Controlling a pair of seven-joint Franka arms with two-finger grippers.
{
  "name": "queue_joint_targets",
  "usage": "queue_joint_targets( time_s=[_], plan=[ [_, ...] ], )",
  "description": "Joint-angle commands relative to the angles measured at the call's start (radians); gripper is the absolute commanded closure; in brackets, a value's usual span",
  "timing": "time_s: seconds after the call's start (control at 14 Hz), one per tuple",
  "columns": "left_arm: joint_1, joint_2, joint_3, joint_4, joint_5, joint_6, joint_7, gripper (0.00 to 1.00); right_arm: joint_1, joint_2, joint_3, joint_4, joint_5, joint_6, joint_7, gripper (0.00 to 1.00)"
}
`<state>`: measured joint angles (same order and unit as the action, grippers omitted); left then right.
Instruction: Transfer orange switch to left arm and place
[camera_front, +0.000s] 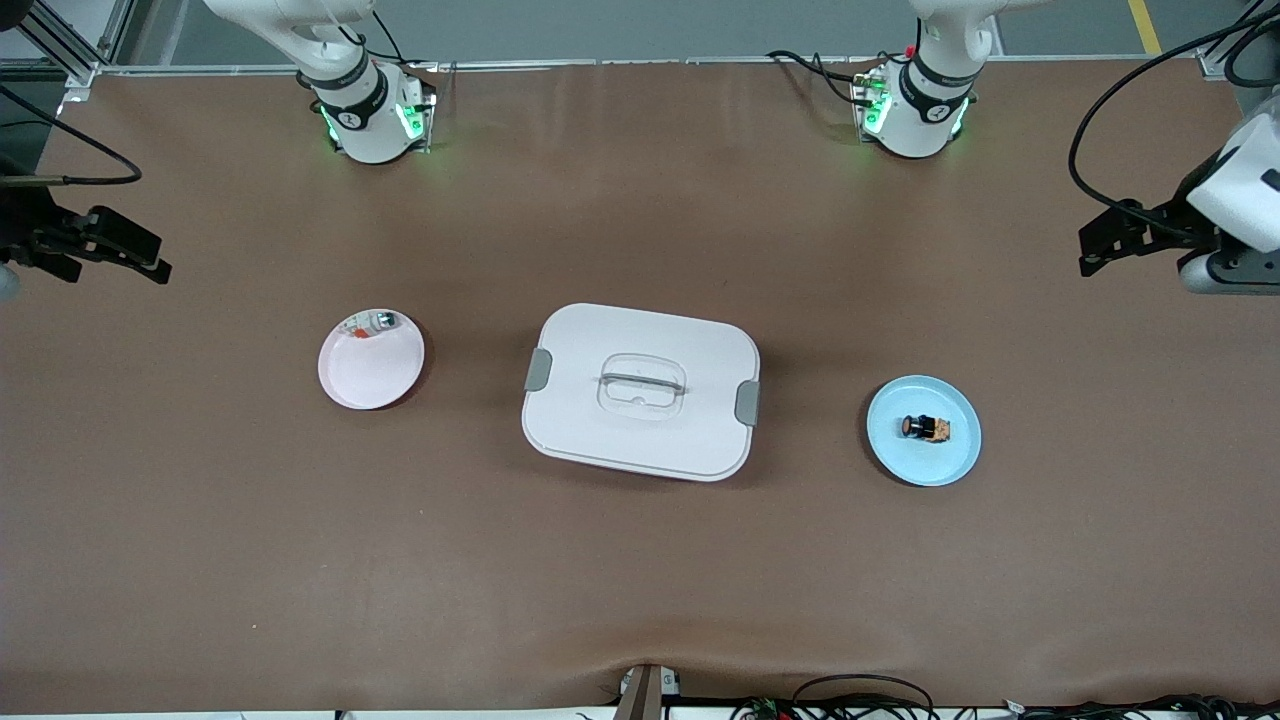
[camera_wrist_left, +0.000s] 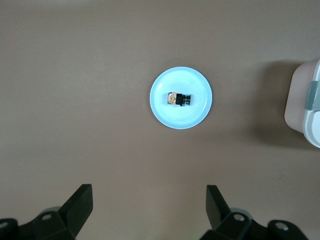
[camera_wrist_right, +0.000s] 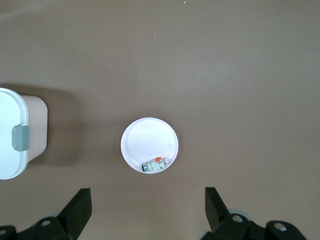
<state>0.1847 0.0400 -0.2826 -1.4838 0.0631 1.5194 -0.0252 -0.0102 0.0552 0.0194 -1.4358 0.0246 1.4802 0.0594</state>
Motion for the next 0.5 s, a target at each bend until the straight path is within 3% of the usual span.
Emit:
queue_joint_targets(
  time_s=[0.0,0.43],
  plan=[
    [0.002,0.0,-0.001,0.019,0.004,-0.013,0.005,0.0,-0.013,-0.029,0.002,-0.031,-0.003,0.002,-0.012,0.0],
    [0.001,-0.014,-0.003,0.017,0.012,-0.048,0.005,0.0,0.001,-0.028,0.011,-0.032,0.003,-0.004,-0.009,0.0]
  ],
)
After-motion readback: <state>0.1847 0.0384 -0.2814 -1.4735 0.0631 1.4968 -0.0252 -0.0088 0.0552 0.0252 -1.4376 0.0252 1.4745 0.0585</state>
